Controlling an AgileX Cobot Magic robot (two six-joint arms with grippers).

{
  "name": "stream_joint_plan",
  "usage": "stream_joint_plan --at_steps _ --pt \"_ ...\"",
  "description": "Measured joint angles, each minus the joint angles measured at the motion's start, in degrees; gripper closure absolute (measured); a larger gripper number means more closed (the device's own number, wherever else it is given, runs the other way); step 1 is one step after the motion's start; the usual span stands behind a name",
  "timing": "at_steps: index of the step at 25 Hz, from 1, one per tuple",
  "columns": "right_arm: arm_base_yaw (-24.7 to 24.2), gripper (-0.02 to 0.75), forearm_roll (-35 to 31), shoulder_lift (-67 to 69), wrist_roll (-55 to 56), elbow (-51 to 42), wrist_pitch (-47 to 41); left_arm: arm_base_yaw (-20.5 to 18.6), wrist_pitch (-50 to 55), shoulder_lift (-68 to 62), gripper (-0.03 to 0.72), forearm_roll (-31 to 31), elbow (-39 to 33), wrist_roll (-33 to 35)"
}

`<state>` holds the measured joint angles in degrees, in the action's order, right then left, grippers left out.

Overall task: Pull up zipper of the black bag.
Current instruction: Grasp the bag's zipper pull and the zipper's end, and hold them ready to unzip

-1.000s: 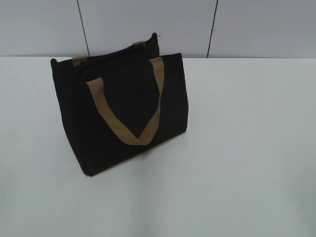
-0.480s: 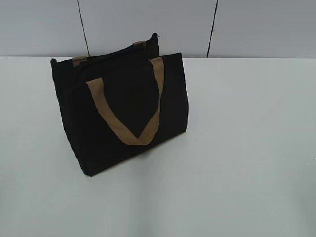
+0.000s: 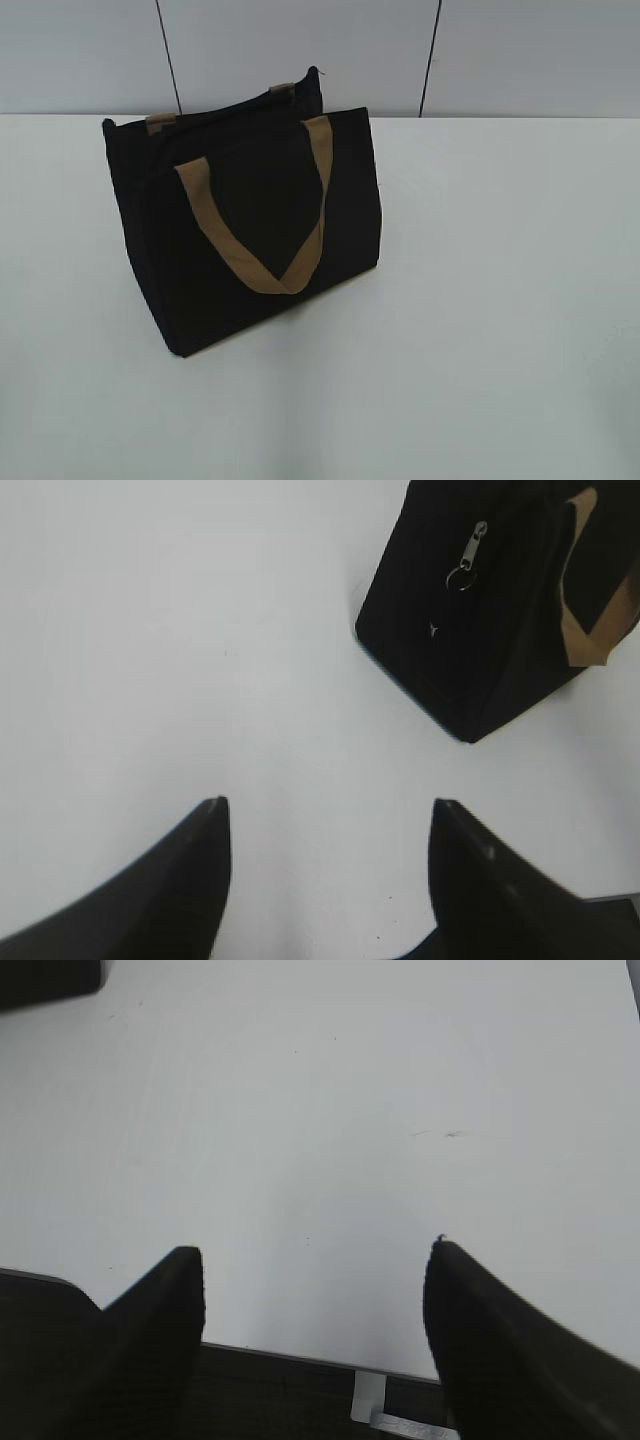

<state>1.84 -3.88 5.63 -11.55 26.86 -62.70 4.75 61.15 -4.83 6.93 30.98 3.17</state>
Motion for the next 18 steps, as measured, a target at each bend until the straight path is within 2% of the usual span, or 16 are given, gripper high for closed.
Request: stream_joint_plan --at_steps 18 --pt "0.0 0.216 0.0 1.9 0.0 0.0 0.0 0.0 0.0 -3.2 0.22 -1.5 0.0 0.0"
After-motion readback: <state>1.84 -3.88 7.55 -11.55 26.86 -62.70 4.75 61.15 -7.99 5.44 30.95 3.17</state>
